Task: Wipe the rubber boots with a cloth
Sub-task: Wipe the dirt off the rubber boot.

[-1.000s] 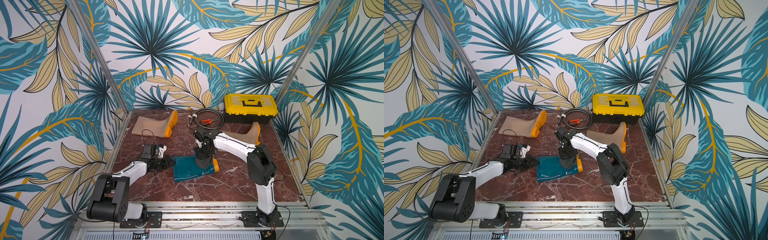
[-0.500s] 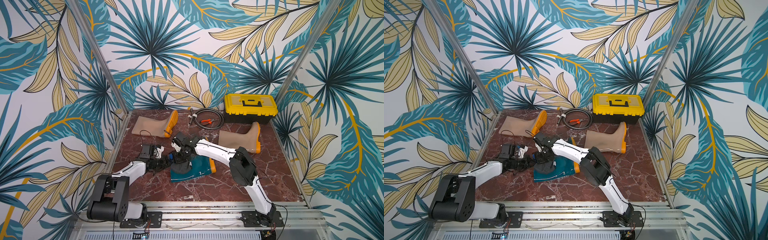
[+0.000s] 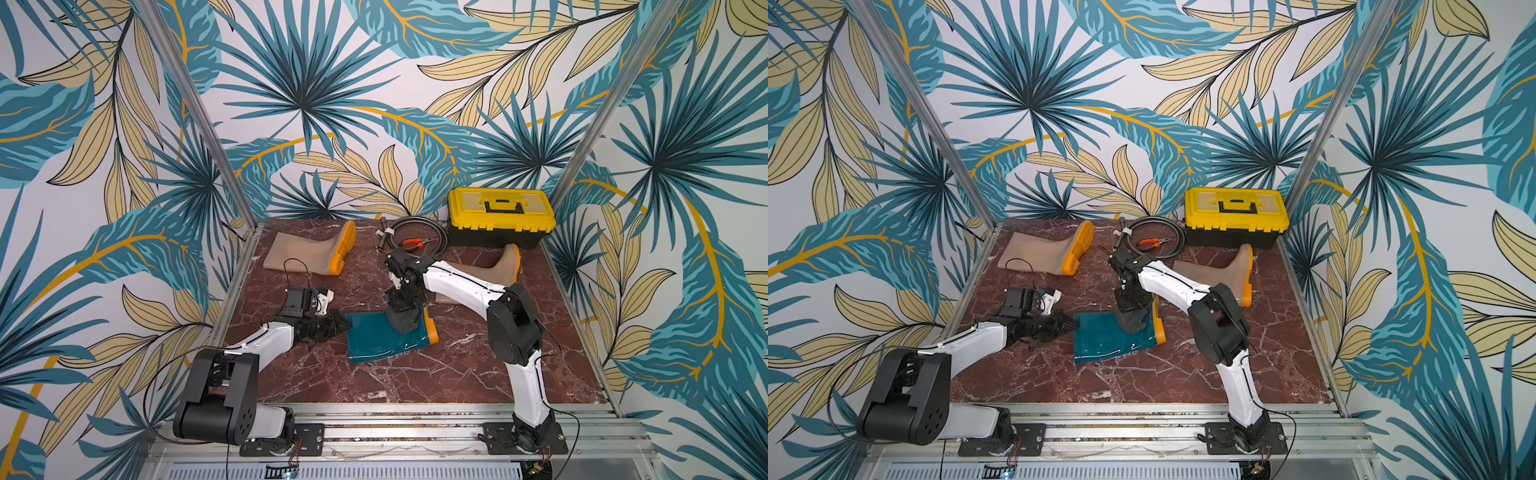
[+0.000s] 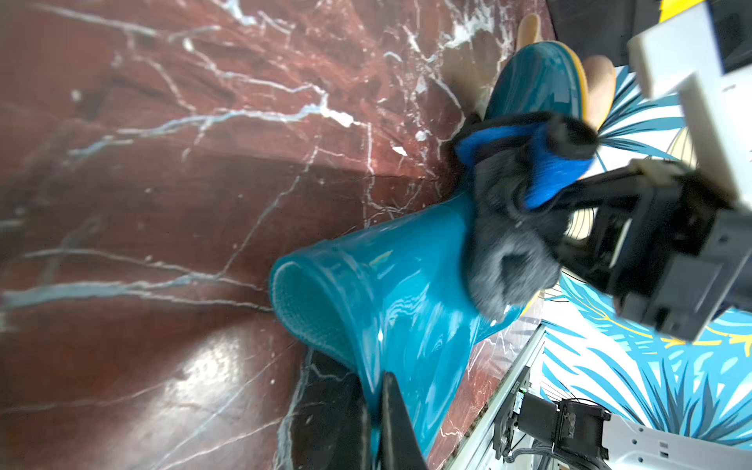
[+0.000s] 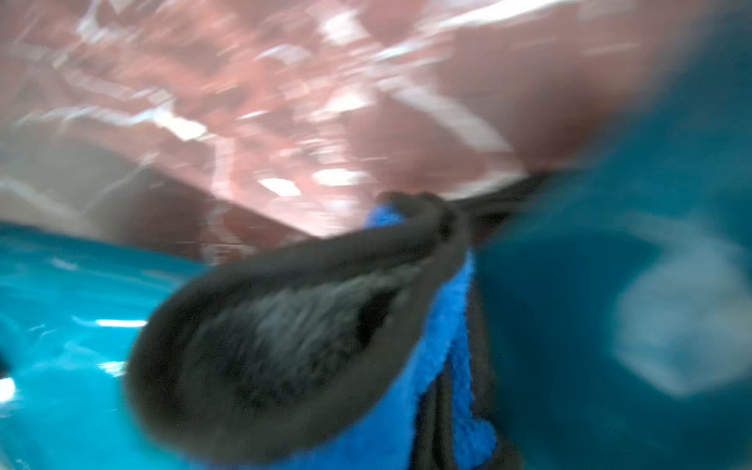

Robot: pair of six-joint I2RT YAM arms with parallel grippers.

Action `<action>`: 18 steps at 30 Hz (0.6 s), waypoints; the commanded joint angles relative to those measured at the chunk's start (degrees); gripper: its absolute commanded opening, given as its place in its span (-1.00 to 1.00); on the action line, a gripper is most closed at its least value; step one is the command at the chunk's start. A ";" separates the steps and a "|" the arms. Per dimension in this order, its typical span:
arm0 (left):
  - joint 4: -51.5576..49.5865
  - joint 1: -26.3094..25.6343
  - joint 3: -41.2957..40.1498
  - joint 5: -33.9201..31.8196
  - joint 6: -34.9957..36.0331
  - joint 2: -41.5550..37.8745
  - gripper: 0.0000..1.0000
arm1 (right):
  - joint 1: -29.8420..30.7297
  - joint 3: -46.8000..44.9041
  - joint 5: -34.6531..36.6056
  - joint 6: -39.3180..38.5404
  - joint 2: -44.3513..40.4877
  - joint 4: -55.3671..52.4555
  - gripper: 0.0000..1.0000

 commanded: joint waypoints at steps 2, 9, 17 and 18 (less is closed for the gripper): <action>0.35 0.60 1.67 -0.14 1.06 0.16 -1.00 | 1.51 0.15 1.33 0.76 0.72 -2.16 -1.00; 0.33 0.60 1.70 0.47 0.22 -0.09 -1.00 | 11.03 9.28 -21.36 10.66 8.95 14.87 -1.00; 3.26 0.60 1.82 2.28 -4.24 -0.44 -1.00 | 8.94 8.23 -19.00 8.54 11.10 10.98 -1.00; 3.30 0.60 1.77 2.30 -4.00 -0.57 -1.00 | 6.26 7.58 -15.87 6.11 10.28 7.27 -1.00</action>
